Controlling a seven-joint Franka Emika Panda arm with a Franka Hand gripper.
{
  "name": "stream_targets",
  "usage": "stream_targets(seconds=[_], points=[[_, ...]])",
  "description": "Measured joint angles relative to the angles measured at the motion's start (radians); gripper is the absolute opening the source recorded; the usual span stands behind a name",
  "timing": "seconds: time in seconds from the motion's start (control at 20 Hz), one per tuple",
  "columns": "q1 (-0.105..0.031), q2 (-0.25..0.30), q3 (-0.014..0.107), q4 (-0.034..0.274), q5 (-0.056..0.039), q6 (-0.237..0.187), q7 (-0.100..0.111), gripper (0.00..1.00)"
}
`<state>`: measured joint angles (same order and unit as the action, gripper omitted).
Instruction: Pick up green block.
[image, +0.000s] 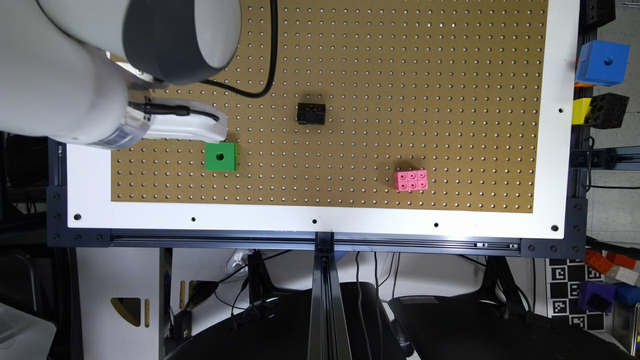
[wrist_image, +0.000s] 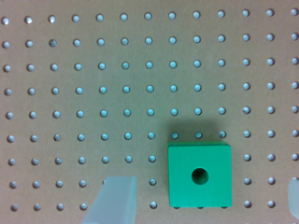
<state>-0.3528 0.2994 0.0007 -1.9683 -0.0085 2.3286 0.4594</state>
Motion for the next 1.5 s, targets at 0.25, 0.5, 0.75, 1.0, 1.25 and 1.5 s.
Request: stream_targets(seconds=[0.25, 0.5, 0.75, 1.0, 1.25, 1.5], points=[[0.000, 0.044, 0.001, 0.007, 0.0000, 0.021, 0.000, 1.00], [0.001, 0.086, 0.003, 0.010, 0.0000, 0.051, 0.000, 1.00], [0.002, 0.146, 0.004, 0.011, 0.0000, 0.112, 0.000, 1.00], [0.002, 0.146, 0.016, 0.025, 0.0000, 0.114, 0.000, 1.00], [0.002, 0.160, 0.022, 0.047, 0.0001, 0.114, 0.001, 1.00], [0.002, 0.237, 0.024, 0.082, 0.0001, 0.139, 0.001, 1.00]])
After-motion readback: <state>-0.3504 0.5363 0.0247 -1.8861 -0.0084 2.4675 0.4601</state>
